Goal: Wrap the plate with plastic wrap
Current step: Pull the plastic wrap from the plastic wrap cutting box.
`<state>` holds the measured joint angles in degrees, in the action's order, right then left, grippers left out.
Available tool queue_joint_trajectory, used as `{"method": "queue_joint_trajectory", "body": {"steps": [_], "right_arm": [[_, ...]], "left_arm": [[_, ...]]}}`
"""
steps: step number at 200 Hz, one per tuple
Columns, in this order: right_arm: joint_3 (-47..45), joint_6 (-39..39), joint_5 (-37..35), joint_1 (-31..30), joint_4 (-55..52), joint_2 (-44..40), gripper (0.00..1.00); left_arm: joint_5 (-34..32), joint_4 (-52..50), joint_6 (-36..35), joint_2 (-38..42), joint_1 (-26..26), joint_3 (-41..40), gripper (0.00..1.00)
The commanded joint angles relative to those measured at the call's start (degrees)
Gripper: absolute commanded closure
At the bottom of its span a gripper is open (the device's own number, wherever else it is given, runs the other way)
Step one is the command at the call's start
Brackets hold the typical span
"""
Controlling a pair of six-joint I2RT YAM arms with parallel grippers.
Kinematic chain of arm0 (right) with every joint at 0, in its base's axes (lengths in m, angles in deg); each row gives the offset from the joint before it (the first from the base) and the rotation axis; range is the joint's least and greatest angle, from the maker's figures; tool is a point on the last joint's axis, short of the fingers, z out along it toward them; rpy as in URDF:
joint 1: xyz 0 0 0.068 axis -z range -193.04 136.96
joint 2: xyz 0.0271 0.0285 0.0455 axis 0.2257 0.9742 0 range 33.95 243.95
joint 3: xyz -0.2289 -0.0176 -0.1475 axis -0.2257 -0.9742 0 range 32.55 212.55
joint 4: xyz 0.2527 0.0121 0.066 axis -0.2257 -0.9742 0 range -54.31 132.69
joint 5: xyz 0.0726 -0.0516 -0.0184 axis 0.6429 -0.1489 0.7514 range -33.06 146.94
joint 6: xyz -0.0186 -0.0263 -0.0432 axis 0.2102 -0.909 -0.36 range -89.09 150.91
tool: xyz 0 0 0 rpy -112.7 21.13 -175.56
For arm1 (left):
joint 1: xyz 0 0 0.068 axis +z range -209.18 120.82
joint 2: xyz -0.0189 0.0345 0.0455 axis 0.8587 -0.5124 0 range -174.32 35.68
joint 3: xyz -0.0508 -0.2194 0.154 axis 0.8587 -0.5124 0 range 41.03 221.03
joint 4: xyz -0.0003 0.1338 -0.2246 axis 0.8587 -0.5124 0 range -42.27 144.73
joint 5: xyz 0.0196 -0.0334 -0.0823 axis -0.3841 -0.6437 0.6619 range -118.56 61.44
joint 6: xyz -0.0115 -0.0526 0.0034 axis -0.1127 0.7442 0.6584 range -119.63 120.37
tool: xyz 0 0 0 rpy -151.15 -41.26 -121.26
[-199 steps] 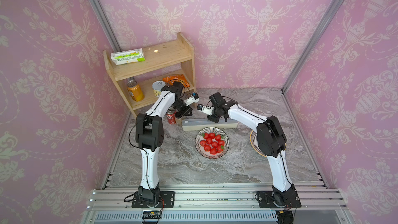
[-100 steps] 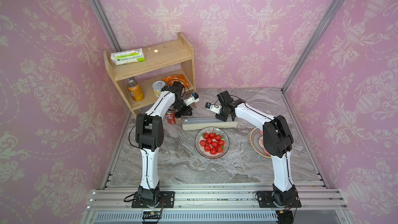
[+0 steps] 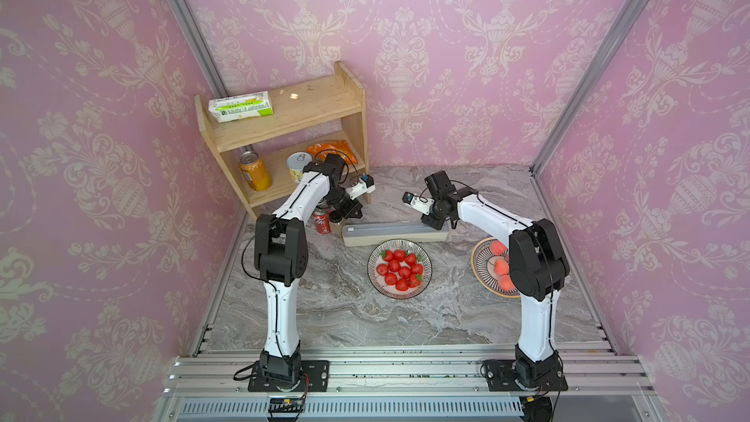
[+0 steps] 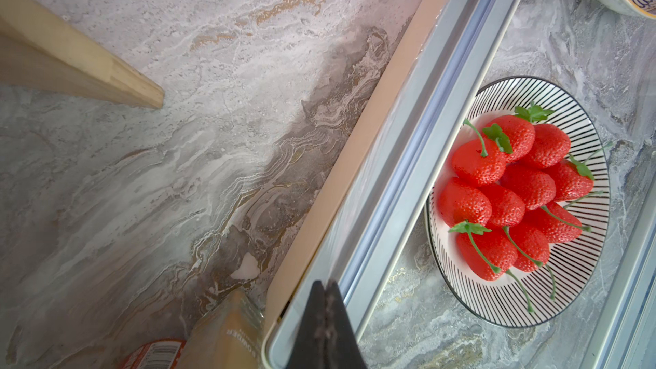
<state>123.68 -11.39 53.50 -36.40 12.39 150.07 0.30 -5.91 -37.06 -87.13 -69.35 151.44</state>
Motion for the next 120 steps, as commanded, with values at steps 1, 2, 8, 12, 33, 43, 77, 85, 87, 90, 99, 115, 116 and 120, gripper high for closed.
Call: {"method": "queue_joint_trajectory", "body": {"steps": [1, 2, 8, 12, 33, 43, 77, 85, 87, 90, 99, 115, 116, 120], "right_arm": [[-1.0, -1.3, 2.2, 0.9, -6.7, 1.2, 0.62], [-0.9, -1.3, 2.3, 1.0, -6.8, 1.3, 0.62], [-0.4, -1.2, 3.0, 1.0, -7.4, 1.7, 0.61], [-0.1, -1.2, 3.6, 1.1, -7.8, 2.0, 0.61], [1.2, -0.9, 6.0, 1.5, -9.6, 3.1, 0.61], [1.9, -0.6, 7.6, 1.9, -10.7, 3.6, 0.61], [4.9, 0.8, 14.2, 3.7, -14.3, 5.5, 0.61], [5.7, 1.1, 15.8, 4.3, -15.0, 5.9, 0.60], [5.8, 1.2, 16.3, 4.3, -15.1, 6.0, 0.60], [6.1, 1.4, 16.9, 4.6, -15.3, 6.2, 0.60], [6.9, 2.2, 19.0, 5.2, -15.6, 6.5, 0.59], [8.0, 3.4, 22.1, 6.5, -16.3, 7.3, 0.59], [8.1, 3.5, 22.3, 6.5, -16.4, 7.4, 0.59], [8.4, 3.7, 22.9, 6.8, -16.6, 7.6, 0.59]], "left_arm": [[2.1, 0.2, 0.8, 3.0, 0.9, -0.4, 1.00], [2.1, 0.3, 0.8, 3.0, 0.9, -0.4, 1.00], [2.1, 0.3, 0.9, 3.0, 0.9, -0.4, 1.00], [2.1, 0.2, 0.9, 3.1, 1.0, -0.5, 1.00], [2.0, 0.3, 0.9, 3.1, 0.9, -0.7, 1.00], [2.0, 0.3, 0.9, 3.1, 0.9, -0.7, 1.00], [1.7, 0.2, 0.8, 3.2, 0.9, -0.8, 1.00], [1.6, 0.2, 0.8, 3.2, 0.9, -0.8, 1.00], [1.6, 0.3, 0.9, 3.2, 0.9, -0.8, 1.00], [1.6, 0.3, 0.8, 3.2, 0.9, -0.8, 1.00], [1.5, 0.2, 0.8, 3.2, 0.9, -0.9, 1.00], [1.5, 0.2, 0.8, 3.2, 0.9, -0.9, 1.00], [1.5, 0.2, 0.8, 3.2, 0.9, -0.9, 1.00], [1.5, 0.2, 0.8, 3.2, 0.9, -0.9, 1.00]]}}
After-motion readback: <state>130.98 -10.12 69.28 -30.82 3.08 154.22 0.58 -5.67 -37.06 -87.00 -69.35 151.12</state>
